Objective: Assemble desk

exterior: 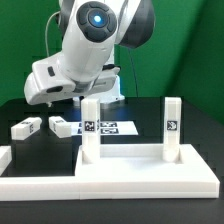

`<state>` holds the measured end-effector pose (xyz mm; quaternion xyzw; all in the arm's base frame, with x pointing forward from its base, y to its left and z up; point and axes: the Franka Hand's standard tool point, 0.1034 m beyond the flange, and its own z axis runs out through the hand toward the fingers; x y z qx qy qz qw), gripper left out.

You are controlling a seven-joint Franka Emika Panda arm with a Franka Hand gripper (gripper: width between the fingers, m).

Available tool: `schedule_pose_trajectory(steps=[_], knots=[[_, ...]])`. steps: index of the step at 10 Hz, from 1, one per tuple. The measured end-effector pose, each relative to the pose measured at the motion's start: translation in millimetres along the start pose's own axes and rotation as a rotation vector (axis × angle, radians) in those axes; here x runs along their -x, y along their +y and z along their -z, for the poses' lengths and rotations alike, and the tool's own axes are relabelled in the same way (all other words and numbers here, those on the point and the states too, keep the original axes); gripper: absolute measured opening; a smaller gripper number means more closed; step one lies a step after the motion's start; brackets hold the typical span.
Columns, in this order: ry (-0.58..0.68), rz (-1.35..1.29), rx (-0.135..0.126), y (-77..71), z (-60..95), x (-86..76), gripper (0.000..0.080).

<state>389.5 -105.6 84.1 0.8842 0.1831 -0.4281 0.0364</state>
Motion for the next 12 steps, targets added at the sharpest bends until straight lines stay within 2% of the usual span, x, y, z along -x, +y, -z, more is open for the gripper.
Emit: schedule_pose_trajectory(steps=[2,3,4,5,6,7,10,12], knots=[[-0.022,-0.002,-0.002,-2.2,-5.1,-0.5,0.0649],[-0.033,-0.028,-0.016,8.3,-14.7,2.0,0.0649],[-0.035,-0.086,-0.018,10.0,-19.9,-0.9,0.0649],[-0.006,-0.109,0.006,-6.2,-40.6,-14.6,0.0649],[-0.031,-0.076,-0.013,-14.3,-51.4,-10.5,0.0649],[-0.022,-0.083,-0.01,-9.7,-46.9,-12.2,0.0649],[-0.024,-0.08,-0.009,-10.7,-48.5,-12.2,0.0649],[-0.027,-0.076,-0.026,0.4,-59.0,-5.5,0.0649]])
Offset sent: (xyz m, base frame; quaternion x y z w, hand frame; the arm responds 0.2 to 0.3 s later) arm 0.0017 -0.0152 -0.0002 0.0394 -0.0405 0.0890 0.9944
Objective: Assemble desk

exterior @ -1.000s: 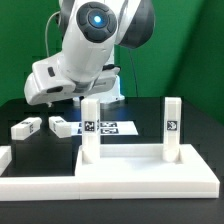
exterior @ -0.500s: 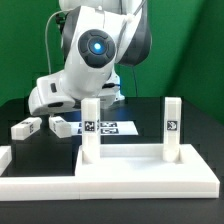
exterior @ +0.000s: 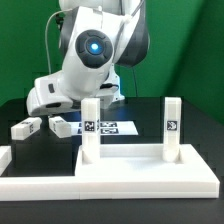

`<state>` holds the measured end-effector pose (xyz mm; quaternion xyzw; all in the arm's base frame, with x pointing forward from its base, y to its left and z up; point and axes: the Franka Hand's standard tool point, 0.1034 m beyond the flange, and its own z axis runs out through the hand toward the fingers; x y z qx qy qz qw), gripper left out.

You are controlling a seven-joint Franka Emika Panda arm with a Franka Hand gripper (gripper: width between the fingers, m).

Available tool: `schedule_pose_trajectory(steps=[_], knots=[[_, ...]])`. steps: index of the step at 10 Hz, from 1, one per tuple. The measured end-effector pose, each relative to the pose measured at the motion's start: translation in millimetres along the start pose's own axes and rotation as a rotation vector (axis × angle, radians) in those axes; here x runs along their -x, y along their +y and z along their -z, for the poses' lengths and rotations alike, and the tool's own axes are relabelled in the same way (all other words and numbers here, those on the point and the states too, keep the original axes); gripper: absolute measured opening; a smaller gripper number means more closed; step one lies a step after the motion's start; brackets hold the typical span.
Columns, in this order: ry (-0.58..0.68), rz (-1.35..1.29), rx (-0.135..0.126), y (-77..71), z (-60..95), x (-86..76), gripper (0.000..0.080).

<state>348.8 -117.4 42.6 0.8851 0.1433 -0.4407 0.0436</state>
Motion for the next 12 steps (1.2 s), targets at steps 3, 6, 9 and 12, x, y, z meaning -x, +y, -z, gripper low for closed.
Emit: schedule_pose_trajectory(steps=[3,6,9,12], knots=[[-0.009,-0.002,-0.001,3.7,-3.9,-2.7,0.0649],[-0.02,-0.007,-0.004,10.7,-9.5,-8.2,0.0649],[-0.021,-0.01,-0.003,11.9,-13.8,-9.7,0.0649],[-0.021,-0.009,-0.004,11.1,-16.9,-9.5,0.0649]])
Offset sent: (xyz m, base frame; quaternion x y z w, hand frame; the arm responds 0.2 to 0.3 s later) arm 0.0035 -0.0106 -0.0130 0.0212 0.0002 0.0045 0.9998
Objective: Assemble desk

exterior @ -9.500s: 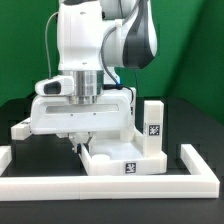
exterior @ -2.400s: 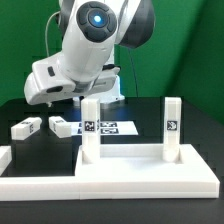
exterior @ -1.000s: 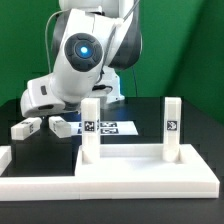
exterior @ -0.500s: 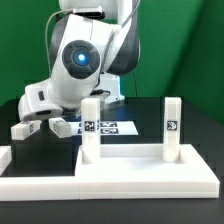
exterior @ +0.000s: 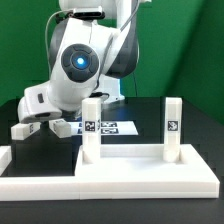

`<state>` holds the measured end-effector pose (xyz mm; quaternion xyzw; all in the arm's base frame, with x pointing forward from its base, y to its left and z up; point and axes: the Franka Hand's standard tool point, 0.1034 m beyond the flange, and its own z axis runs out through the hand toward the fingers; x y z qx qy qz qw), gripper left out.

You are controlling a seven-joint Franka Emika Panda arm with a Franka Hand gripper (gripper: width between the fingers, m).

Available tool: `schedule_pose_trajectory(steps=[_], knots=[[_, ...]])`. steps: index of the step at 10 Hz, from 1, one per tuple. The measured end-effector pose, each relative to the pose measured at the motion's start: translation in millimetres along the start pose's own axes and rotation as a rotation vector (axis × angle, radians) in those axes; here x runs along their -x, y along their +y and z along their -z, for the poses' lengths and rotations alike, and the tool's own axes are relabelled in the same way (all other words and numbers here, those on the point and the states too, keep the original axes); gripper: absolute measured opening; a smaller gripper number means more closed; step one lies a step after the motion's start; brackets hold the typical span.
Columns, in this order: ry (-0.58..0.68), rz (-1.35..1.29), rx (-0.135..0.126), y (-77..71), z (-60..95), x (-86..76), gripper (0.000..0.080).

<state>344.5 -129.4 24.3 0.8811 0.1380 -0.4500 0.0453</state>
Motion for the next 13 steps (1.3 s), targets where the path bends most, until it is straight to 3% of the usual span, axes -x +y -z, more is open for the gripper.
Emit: schedule_pose_trajectory(steps=[7,10,13], knots=[[-0.021,-0.023,-0.012,-3.7,-20.1,4.2,0.0649],[-0.048,-0.058,-0.021,-0.7,-20.3,8.4,0.0649],[-0.017,-0.044,-0.011,-0.7,-17.2,4.2,0.0649]])
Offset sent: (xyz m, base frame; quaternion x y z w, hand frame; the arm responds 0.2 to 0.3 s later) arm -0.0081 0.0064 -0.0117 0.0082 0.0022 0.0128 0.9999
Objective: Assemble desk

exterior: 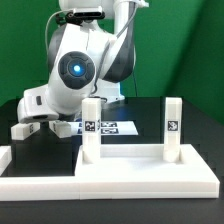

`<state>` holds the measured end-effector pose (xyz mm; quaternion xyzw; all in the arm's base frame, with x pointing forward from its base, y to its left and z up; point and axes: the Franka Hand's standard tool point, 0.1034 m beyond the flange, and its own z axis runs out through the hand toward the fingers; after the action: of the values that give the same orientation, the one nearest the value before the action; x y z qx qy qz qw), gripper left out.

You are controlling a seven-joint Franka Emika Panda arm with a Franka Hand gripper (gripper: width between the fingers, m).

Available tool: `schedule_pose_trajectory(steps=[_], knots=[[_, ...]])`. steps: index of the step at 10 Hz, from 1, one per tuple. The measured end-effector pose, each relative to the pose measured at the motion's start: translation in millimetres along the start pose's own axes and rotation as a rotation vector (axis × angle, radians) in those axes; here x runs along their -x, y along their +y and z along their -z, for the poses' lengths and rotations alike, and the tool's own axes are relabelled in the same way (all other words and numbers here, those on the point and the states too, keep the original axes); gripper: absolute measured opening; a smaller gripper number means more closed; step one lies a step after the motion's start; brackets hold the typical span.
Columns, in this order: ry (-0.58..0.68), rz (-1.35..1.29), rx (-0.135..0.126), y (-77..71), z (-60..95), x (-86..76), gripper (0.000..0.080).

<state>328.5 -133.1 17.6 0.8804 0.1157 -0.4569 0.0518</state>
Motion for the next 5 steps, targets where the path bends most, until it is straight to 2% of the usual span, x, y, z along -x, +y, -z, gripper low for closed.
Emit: schedule_pose_trajectory(steps=[3,5], knots=[[0.081,0.027,0.014,-3.2,9.5,-2.0,0.0649],[0.076,0.035,0.02,-7.1,6.0,-5.9,0.0649]])
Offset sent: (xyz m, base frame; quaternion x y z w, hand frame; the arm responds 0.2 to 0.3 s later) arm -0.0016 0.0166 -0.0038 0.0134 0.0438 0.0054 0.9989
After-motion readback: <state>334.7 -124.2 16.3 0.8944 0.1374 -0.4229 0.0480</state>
